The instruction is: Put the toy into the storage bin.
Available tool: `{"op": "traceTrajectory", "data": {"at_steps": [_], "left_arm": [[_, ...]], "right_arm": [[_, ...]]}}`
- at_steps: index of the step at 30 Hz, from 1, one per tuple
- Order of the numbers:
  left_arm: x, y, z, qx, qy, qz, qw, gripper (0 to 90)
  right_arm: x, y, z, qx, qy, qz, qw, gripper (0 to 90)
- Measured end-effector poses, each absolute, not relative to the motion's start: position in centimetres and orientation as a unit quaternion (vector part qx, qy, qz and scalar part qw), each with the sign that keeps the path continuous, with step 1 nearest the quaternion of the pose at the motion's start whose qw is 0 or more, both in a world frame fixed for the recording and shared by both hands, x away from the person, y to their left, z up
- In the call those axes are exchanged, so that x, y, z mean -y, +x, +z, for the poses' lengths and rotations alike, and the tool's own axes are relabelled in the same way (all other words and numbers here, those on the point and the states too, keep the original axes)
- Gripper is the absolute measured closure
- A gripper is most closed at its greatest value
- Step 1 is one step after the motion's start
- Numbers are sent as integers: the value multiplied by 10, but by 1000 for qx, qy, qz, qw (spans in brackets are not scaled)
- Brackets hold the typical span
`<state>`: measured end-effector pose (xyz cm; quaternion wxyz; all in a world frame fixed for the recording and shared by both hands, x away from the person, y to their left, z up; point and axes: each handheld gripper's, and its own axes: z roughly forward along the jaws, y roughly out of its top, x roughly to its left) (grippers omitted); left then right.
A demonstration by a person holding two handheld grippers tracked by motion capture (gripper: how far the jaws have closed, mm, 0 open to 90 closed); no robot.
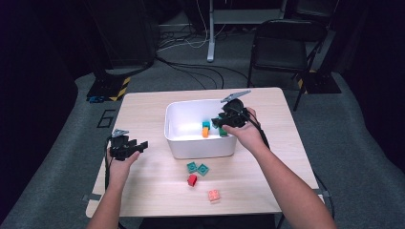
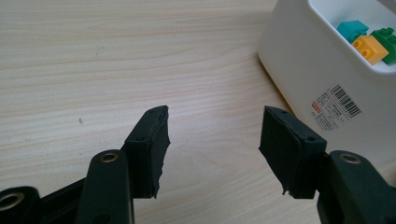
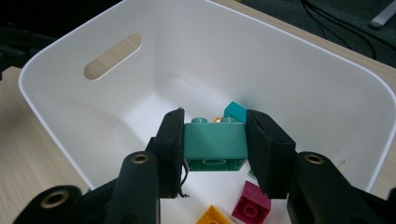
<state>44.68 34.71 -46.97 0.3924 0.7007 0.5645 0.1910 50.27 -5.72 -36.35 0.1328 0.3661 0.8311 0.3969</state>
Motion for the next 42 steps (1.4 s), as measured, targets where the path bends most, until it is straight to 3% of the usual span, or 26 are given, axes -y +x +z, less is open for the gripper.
{"op": "traceTrajectory", "data": {"at_steps": [16,42], "left_arm": [[-347,447,-469,-564,701,192,392,416],[-346,446,-470,-564,703,190,389,416]], "right_arm": [[57,499,-367,-829,368,398,138,538],[71,408,-348,-832,295,447,142,525]]}}
